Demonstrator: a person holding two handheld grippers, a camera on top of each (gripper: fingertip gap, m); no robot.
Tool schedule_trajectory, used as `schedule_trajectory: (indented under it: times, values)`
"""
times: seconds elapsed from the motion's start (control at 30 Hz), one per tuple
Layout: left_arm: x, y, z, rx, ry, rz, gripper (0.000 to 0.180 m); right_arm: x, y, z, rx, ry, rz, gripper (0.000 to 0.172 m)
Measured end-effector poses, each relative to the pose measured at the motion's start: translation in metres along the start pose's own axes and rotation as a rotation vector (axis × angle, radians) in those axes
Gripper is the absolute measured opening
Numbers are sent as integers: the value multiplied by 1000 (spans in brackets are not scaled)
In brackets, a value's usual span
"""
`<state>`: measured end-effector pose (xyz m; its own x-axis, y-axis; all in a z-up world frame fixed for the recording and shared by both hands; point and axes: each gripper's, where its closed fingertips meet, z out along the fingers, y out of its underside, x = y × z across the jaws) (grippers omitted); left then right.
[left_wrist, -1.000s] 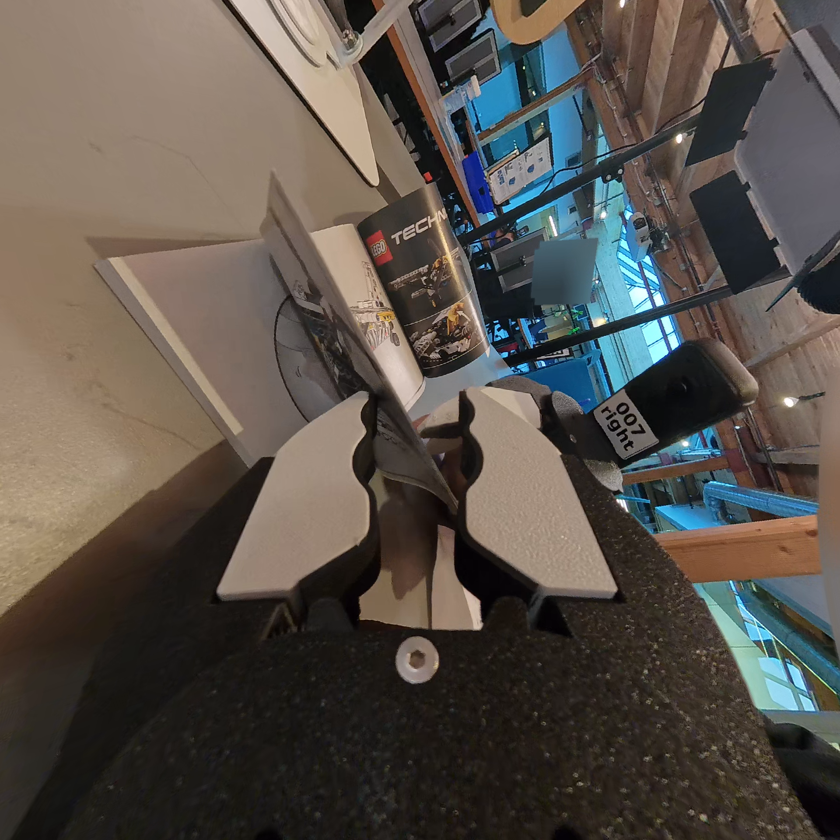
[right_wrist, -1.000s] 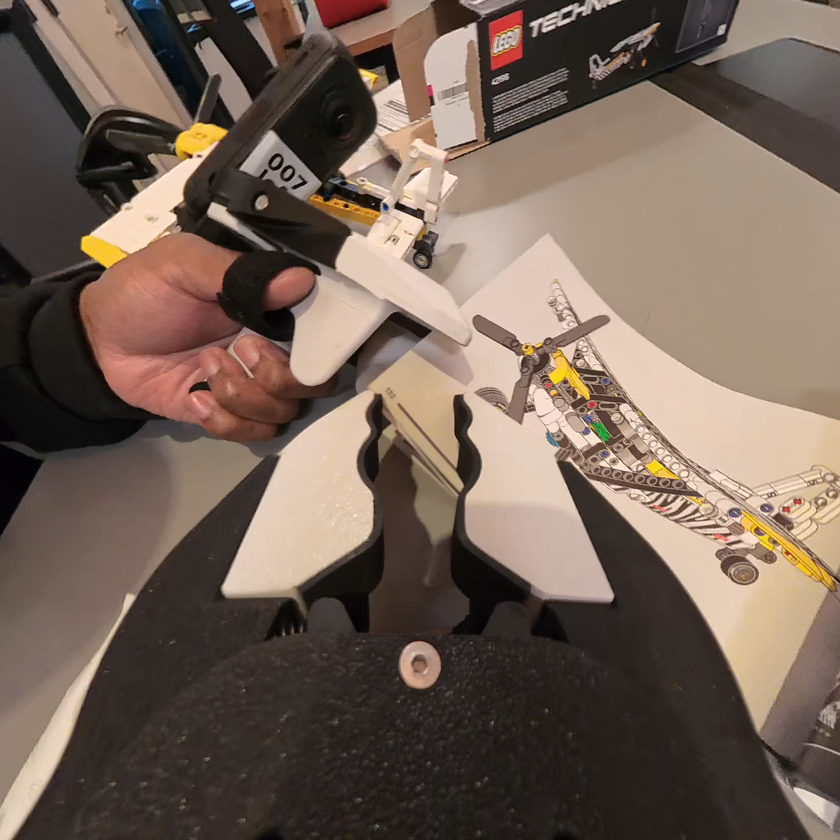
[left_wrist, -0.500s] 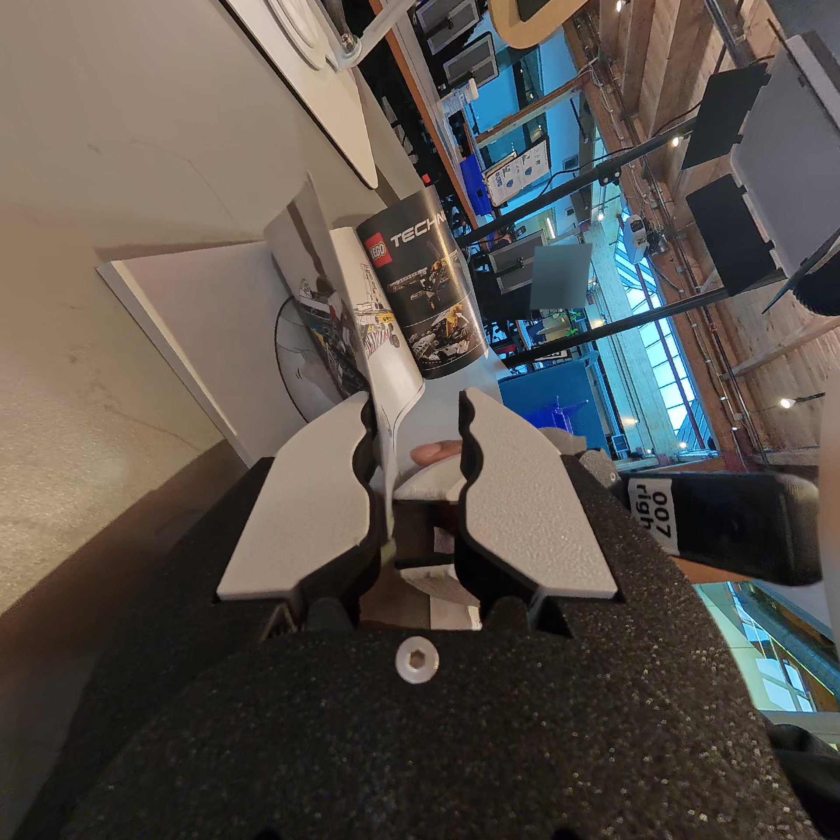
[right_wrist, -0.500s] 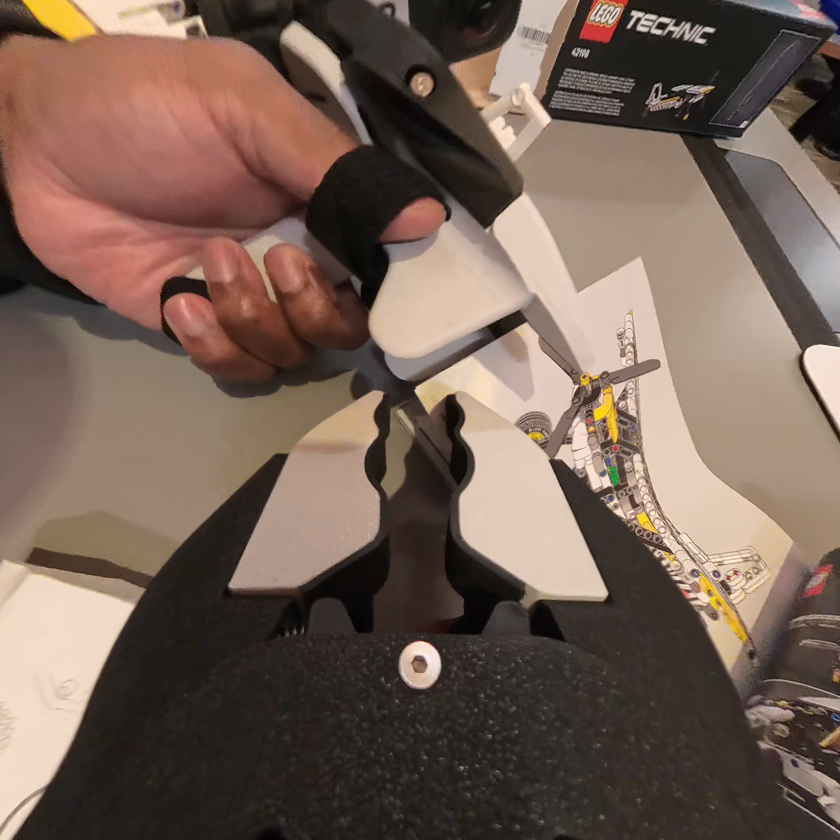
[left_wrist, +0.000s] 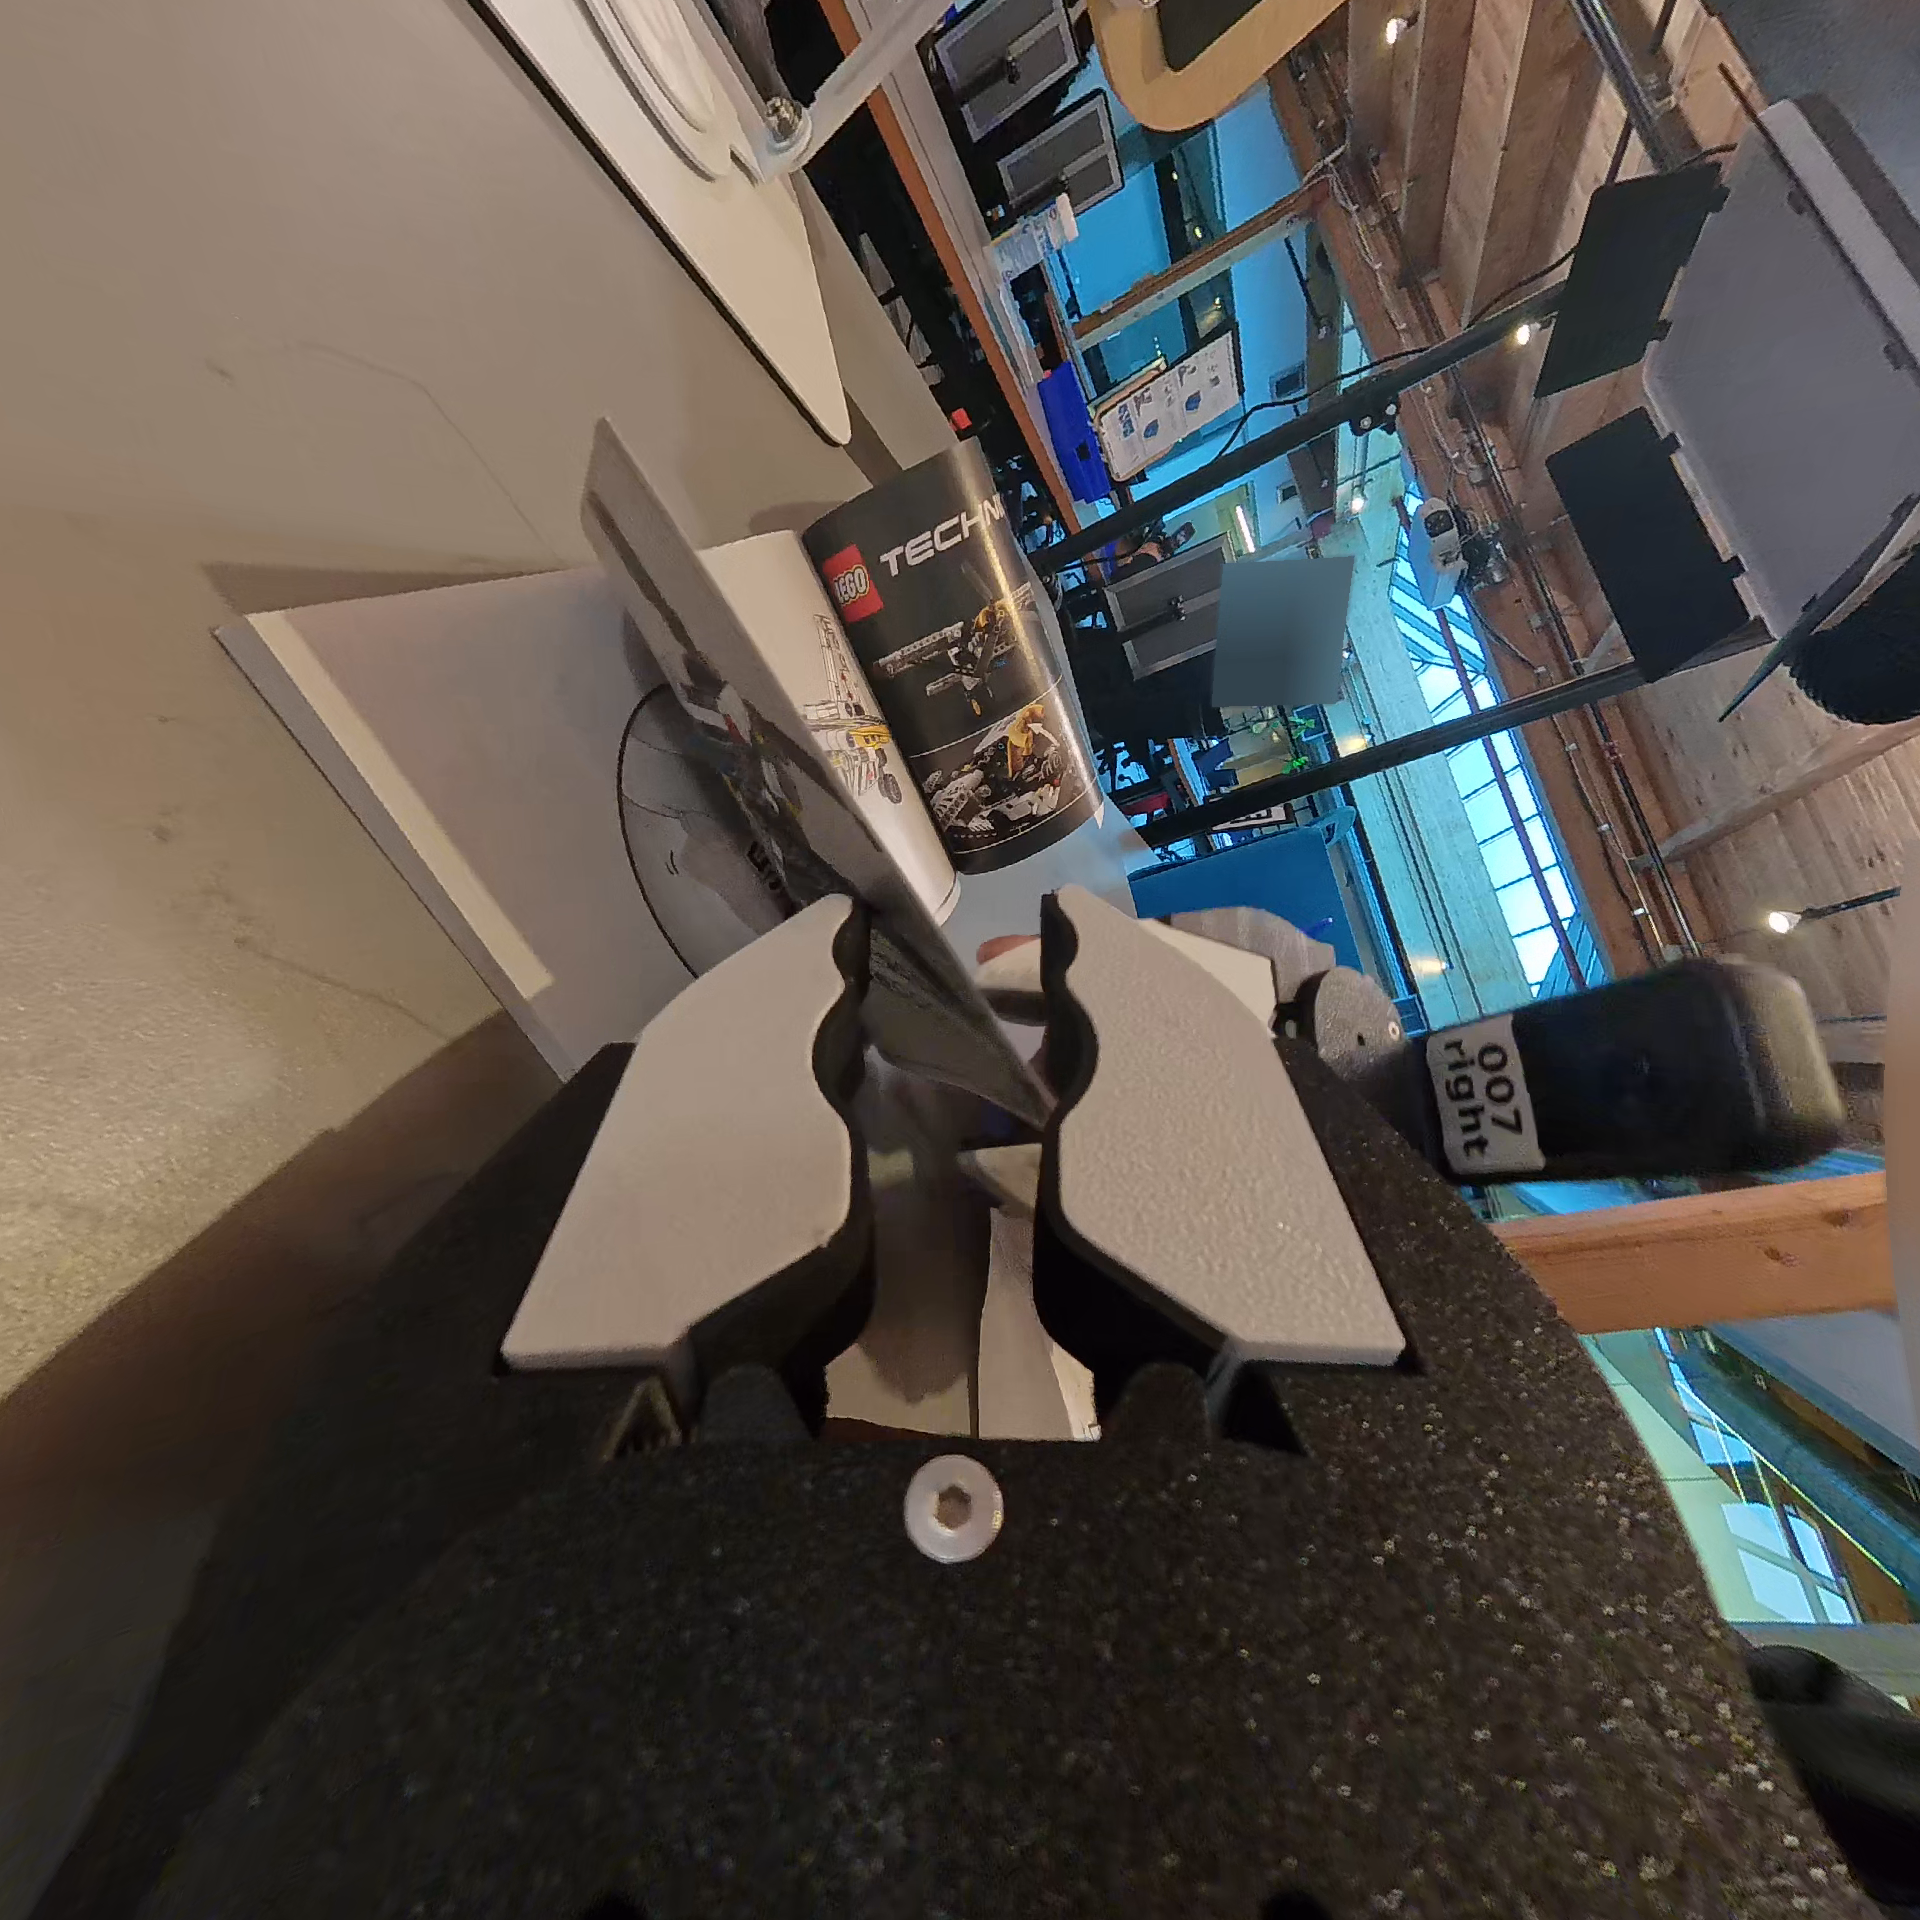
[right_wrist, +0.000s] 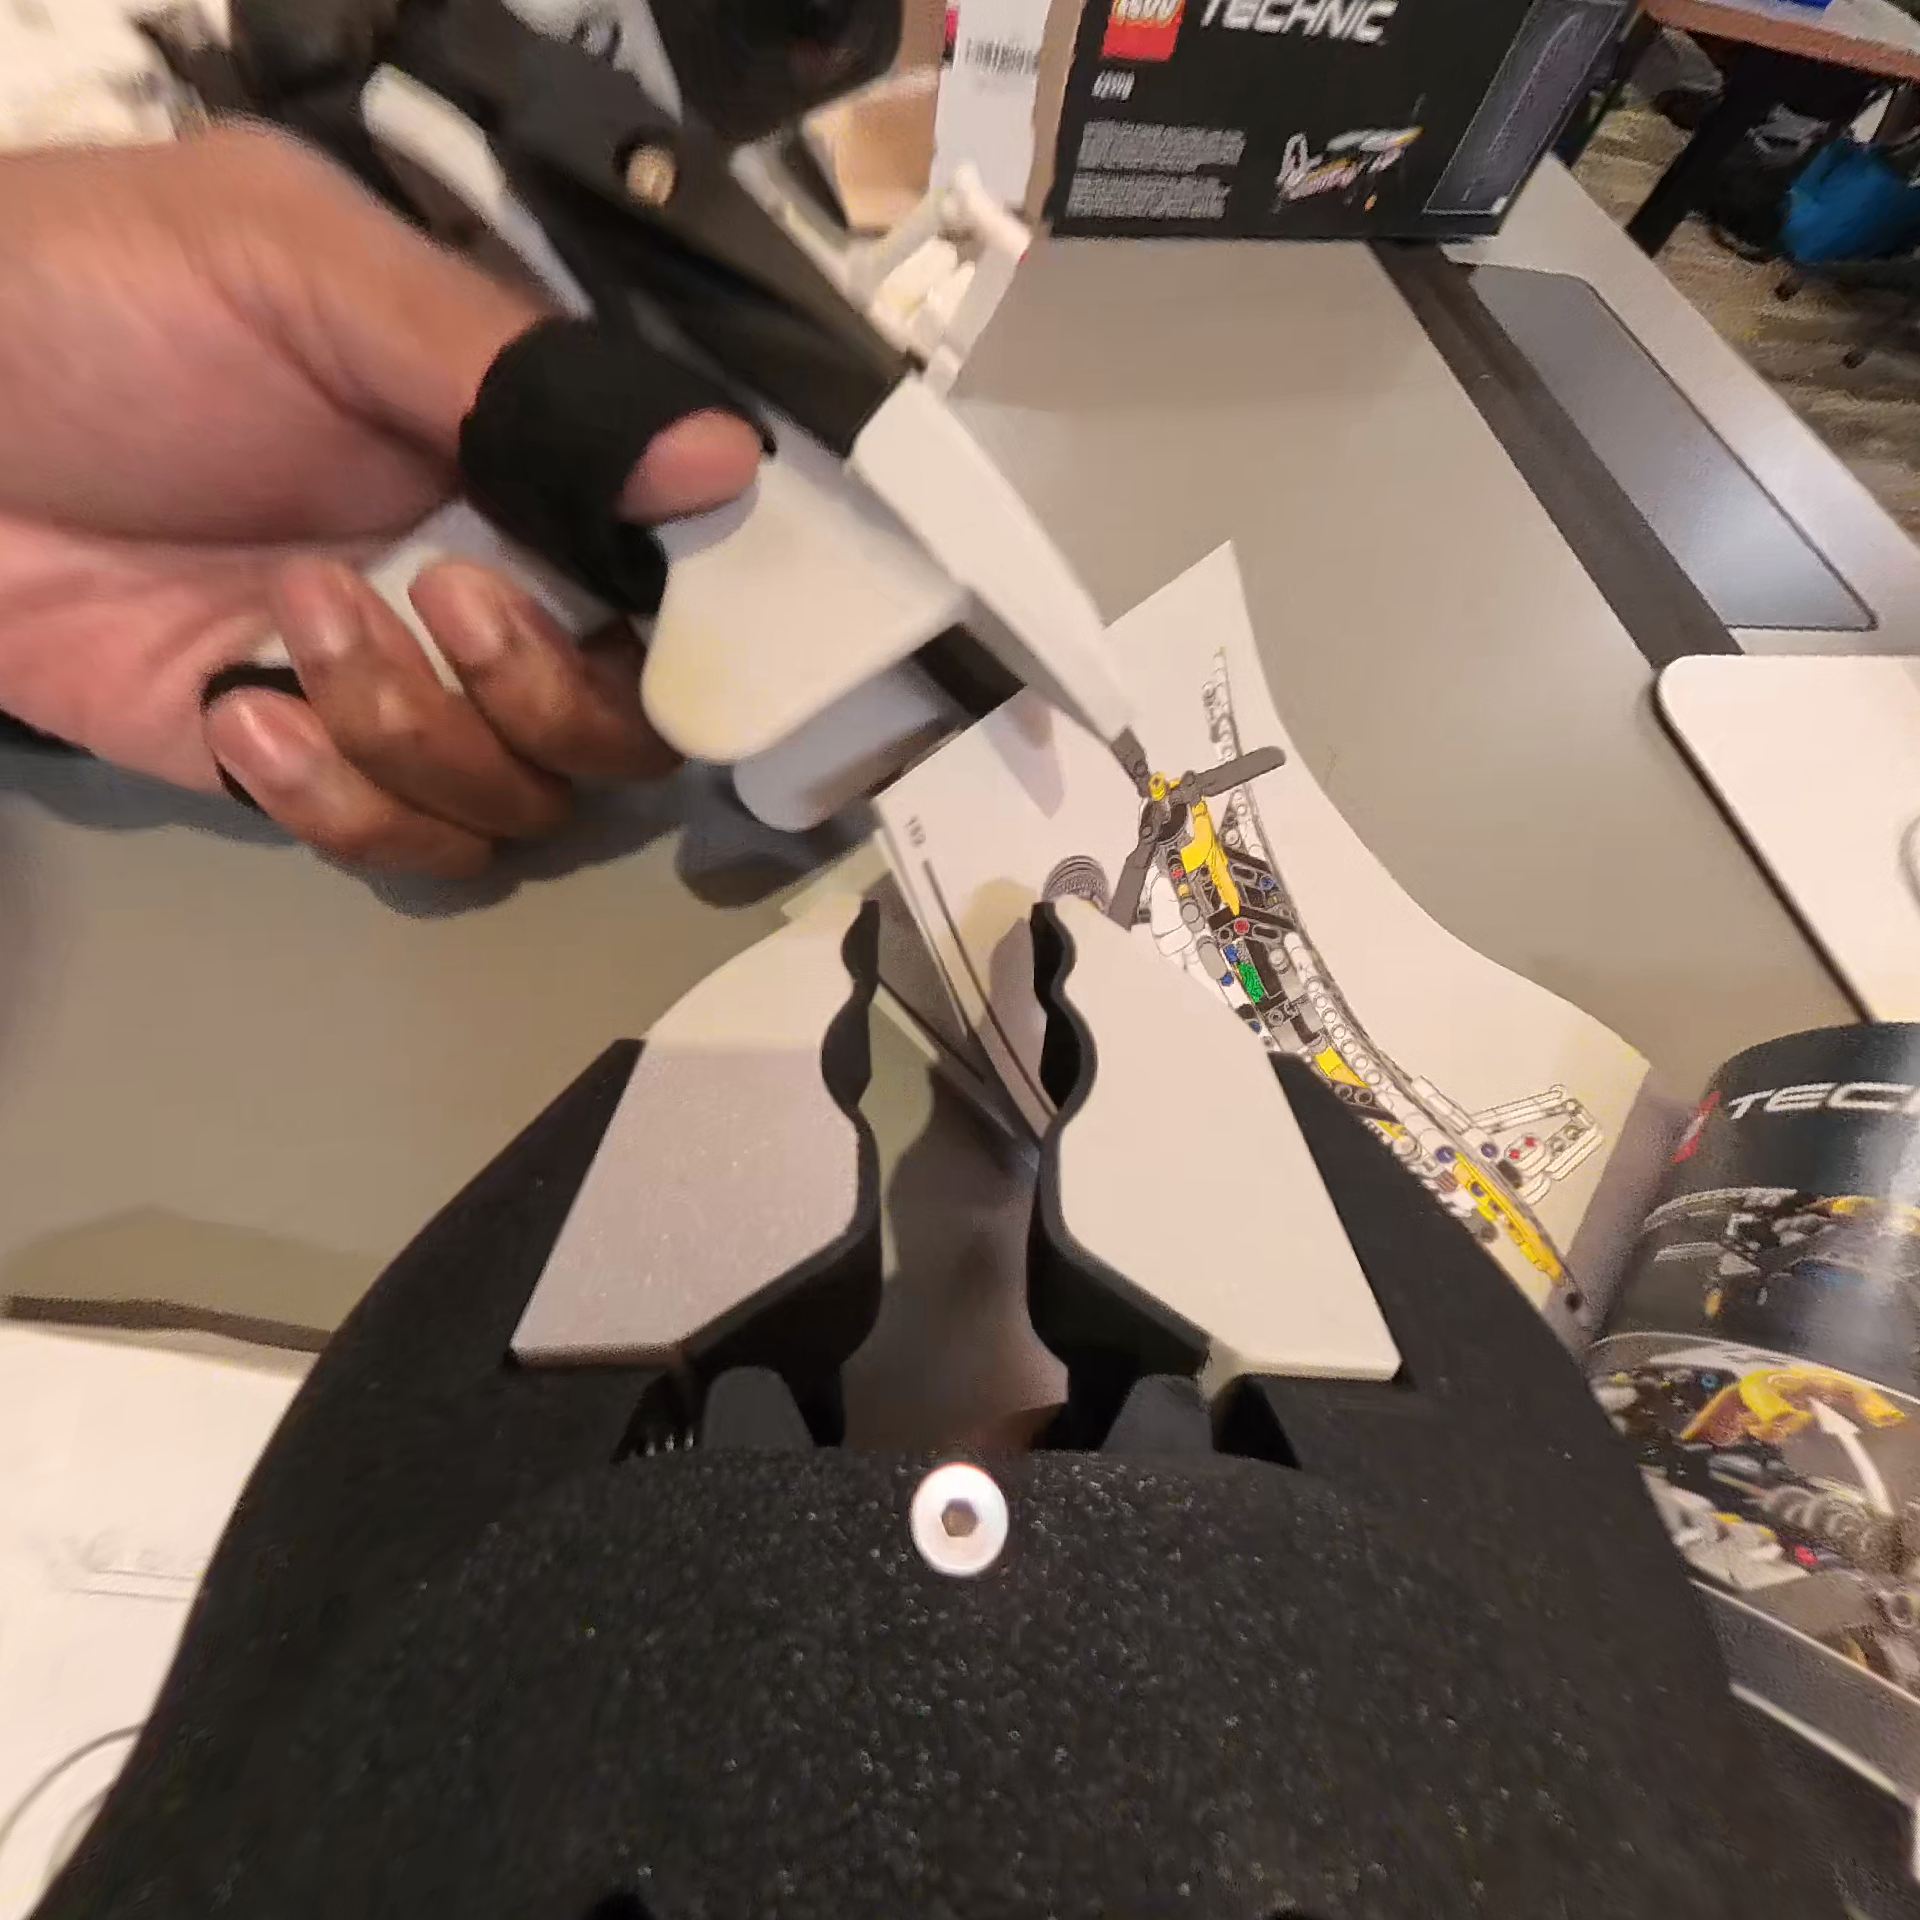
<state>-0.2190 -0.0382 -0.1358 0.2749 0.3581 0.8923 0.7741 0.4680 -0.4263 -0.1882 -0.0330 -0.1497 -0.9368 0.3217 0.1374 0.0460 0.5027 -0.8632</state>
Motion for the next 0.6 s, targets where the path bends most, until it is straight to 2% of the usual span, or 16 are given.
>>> schedule_trajectory:
  times: [0.27, 0.43, 0.6]
  values:
    - [1, 0, 0, 0, 6, 0, 32, 6, -22, -10, 123, -178, 293, 56]
    - [1, -1, 0, 2, 13, 3, 32, 15, -14, 5, 59, -212, 350, 65]
    - [-1, -2, 0, 4, 12, -1, 32, 11, -10, 10, 28, -264, 387, 65]
